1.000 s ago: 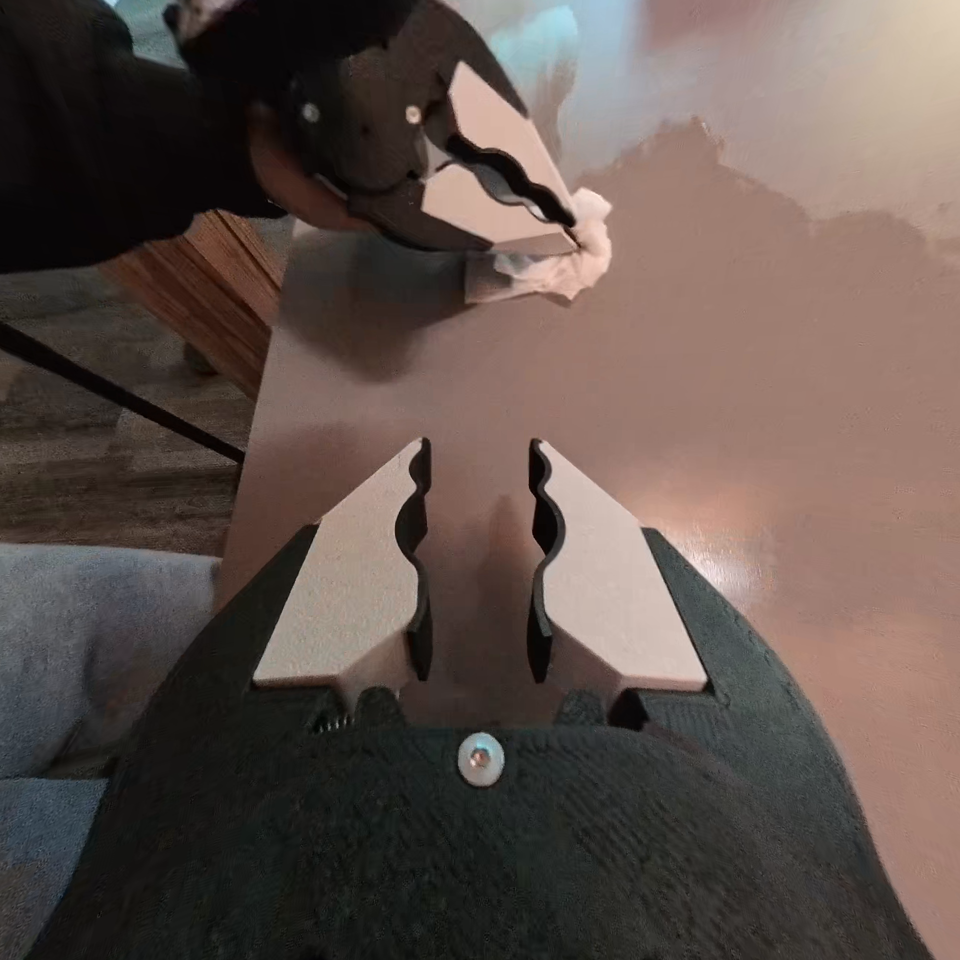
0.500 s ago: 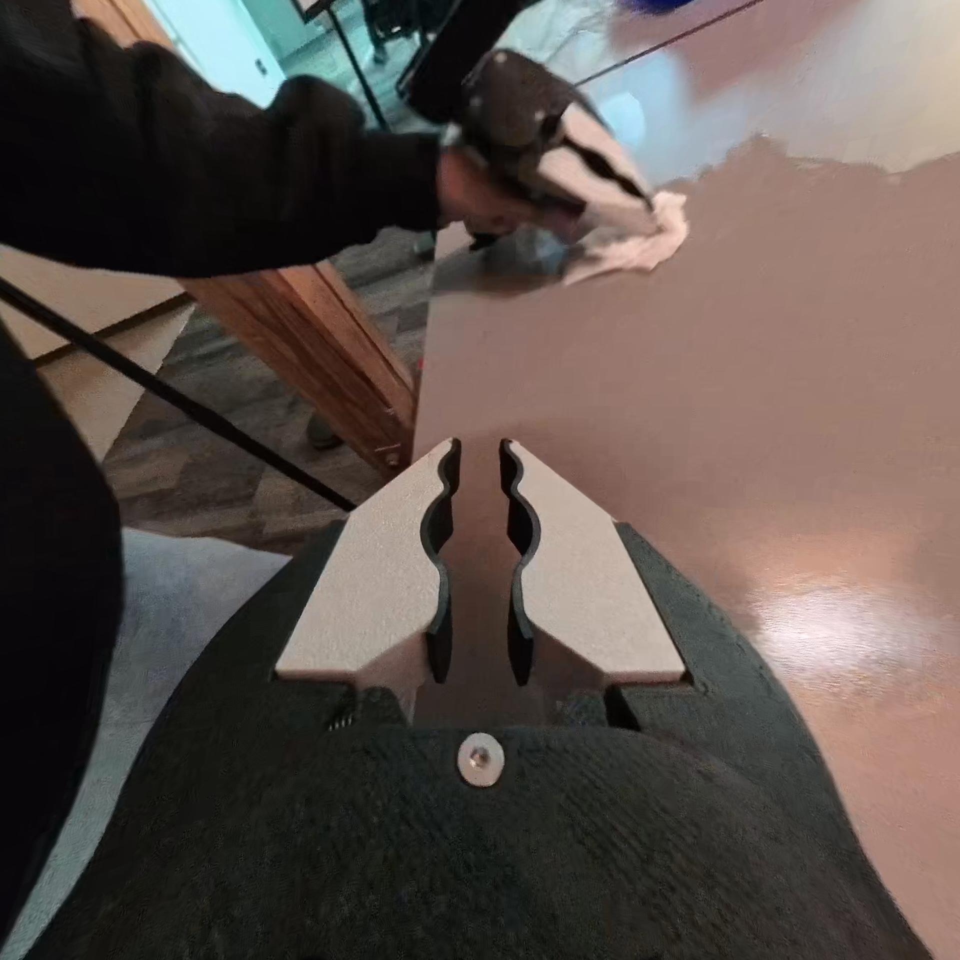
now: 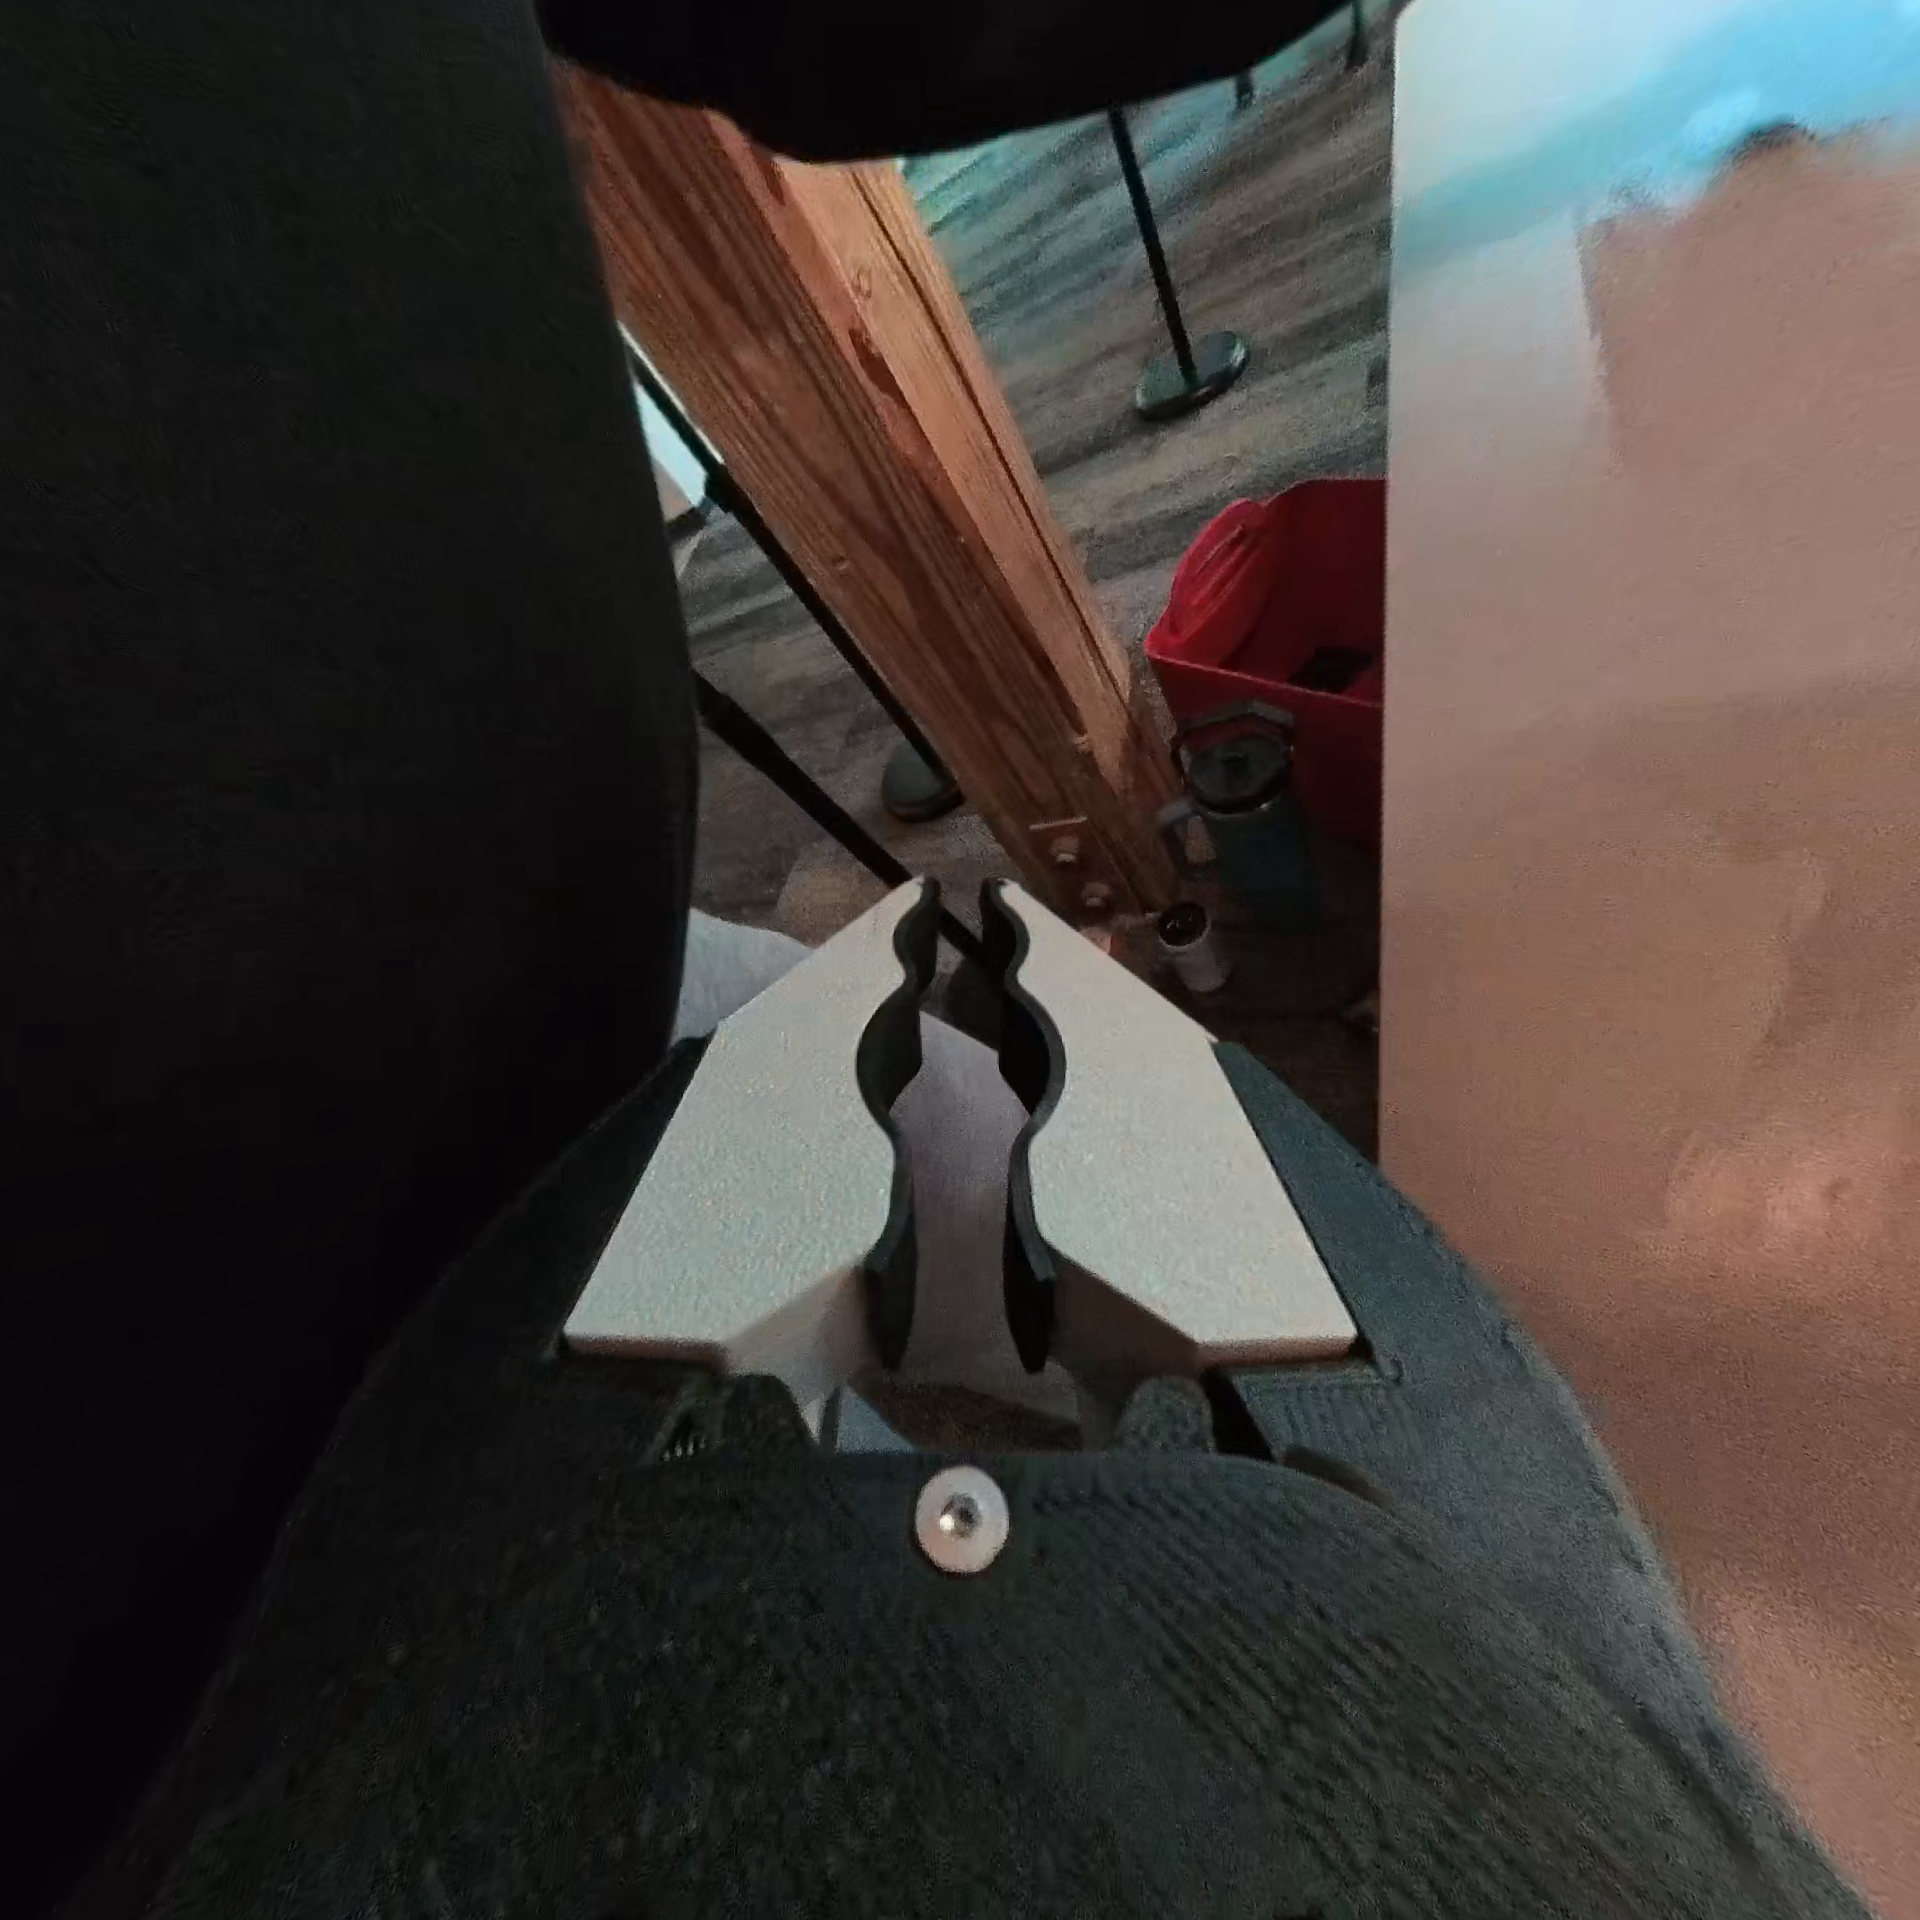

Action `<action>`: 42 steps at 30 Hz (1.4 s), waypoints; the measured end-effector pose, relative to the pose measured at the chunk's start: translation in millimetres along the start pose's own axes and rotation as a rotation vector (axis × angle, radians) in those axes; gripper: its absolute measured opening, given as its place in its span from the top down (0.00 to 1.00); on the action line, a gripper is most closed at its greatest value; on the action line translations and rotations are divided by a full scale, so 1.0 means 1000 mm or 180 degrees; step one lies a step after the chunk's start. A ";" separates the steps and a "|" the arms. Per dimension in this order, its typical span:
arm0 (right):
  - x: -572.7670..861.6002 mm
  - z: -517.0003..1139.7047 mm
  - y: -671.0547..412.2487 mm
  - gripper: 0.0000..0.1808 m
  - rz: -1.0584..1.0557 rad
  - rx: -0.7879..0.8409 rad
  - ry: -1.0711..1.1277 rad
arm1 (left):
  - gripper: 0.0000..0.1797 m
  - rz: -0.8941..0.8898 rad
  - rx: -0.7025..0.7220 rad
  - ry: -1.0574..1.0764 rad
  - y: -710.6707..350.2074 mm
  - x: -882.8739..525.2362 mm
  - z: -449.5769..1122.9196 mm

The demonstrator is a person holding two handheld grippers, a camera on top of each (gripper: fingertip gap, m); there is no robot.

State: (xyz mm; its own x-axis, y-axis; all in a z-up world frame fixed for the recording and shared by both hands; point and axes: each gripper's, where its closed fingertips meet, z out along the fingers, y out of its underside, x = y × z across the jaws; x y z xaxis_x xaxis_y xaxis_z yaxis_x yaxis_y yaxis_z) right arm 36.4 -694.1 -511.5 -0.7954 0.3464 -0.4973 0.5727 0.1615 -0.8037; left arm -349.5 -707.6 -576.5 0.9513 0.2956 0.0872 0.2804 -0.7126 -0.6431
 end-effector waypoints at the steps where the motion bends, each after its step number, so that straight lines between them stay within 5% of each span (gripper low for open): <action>1: 0.002 0.001 -0.003 0.97 0.0007 0.0046 0.0019 | 1.00 0.0013 -0.0007 -0.0030 0.002 -0.011 -0.003; 3: 0.003 0.001 -0.006 0.98 0.0005 0.0099 0.0026 | 1.00 -0.0443 0.0062 -0.0579 0.008 -0.079 -0.016; 5: 0.005 0.001 -0.001 0.99 0.0029 0.0074 0.0066 | 1.00 -0.0641 0.0020 -0.0412 0.007 -0.076 -0.014; 8: 0.007 0.004 0.007 0.99 0.0090 0.0045 0.0116 | 1.00 0.0131 -0.0121 0.0310 0.002 0.003 0.000; 12: 0.009 0.007 0.007 1.00 -0.0045 -0.0030 0.0188 | 1.00 -0.0699 0.0009 -0.0038 0.002 -0.075 -0.011; 16: 0.009 0.009 0.016 1.00 0.0043 -0.0054 0.0193 | 1.00 -0.0018 -0.0200 0.0596 0.002 -0.007 -0.003; 19: 0.010 0.007 0.015 1.00 -0.0082 -0.0119 0.0234 | 1.00 -0.0765 -0.0048 0.0188 0.004 -0.066 -0.013; 22: 0.012 0.006 0.025 1.00 -0.0009 -0.0162 0.0278 | 1.00 -0.0138 -0.0255 0.0802 0.006 0.017 -0.003; 26: 0.012 0.004 0.030 0.99 -0.0108 -0.0175 0.0277 | 1.00 -0.0902 -0.0002 0.0243 0.005 -0.062 -0.012; 30: 0.019 -0.002 0.035 0.99 -0.0044 -0.0152 0.0407 | 1.00 -0.0134 -0.0270 0.0701 0.005 0.012 -0.003; 34: 0.027 -0.015 0.030 0.99 -0.0205 -0.0170 0.0577 | 1.00 -0.0990 -0.0081 0.0114 0.005 -0.065 -0.013; 37: 0.033 -0.027 0.031 0.99 -0.0071 -0.0051 0.0687 | 1.00 -0.0338 -0.0183 0.0767 0.001 0.025 0.001; 42: 0.033 -0.046 0.033 1.00 -0.0146 -0.0037 0.0827 | 1.00 -0.1169 0.0032 0.0180 -0.011 -0.059 0.000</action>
State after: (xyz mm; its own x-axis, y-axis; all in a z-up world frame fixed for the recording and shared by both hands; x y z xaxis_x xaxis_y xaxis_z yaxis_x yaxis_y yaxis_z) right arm 37.9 -635.4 -539.1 -0.7438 0.5641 -0.3585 0.5407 0.1925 -0.8189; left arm -408.4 -717.1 -574.8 0.7932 0.4947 0.3551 0.6033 -0.5593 -0.5685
